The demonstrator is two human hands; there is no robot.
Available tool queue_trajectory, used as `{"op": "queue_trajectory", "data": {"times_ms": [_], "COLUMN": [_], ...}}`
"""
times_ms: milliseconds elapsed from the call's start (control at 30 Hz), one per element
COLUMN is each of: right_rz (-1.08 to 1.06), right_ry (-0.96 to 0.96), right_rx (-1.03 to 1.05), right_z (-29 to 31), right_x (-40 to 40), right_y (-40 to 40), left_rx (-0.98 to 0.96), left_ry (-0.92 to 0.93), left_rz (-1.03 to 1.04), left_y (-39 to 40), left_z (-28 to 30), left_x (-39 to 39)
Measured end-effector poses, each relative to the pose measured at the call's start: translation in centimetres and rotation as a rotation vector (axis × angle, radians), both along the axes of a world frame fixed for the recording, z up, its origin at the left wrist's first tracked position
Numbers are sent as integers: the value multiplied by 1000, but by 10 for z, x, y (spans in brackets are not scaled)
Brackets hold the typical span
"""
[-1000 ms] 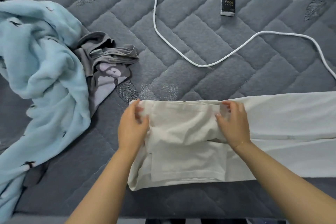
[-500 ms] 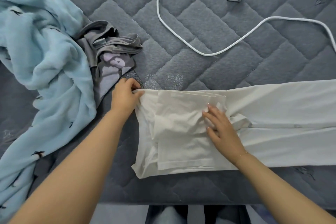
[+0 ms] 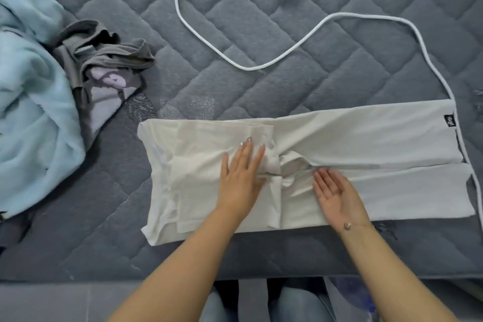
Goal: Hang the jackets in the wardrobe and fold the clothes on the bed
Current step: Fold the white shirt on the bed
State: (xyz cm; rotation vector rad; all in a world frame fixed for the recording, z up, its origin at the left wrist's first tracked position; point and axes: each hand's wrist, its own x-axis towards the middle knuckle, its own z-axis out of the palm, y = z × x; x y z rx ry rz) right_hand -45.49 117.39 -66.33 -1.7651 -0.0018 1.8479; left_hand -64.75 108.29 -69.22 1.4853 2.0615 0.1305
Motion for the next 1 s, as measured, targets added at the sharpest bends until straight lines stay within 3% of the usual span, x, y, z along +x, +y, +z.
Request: {"op": "queue_trajectory", "data": {"times_ms": [100, 233, 433, 700, 800, 933, 1000], "right_rz": [-6, -137, -335, -356, -324, -283, -265], "right_ry": [-32, -70, -101, -286, -257, -228, -242], "right_rx": [37, 45, 65, 210, 213, 124, 133], "right_z": [-5, 0, -1, 1, 0, -10, -10], "right_x": [0, 7, 70, 153, 176, 192, 195], "right_y": [24, 58, 112, 134, 116, 98, 100], "left_rx": [16, 117, 3, -97, -137, -202, -111], "left_ry": [50, -28, -41, -120, -124, 8, 48], "left_rz": [54, 124, -24, -32, -55, -60, 17], "left_y": [10, 9, -7, -2, -1, 6, 11], "left_z": [-7, -3, 11, 9, 7, 17, 33], "left_x": [8, 11, -11, -16, -19, -8, 7]}}
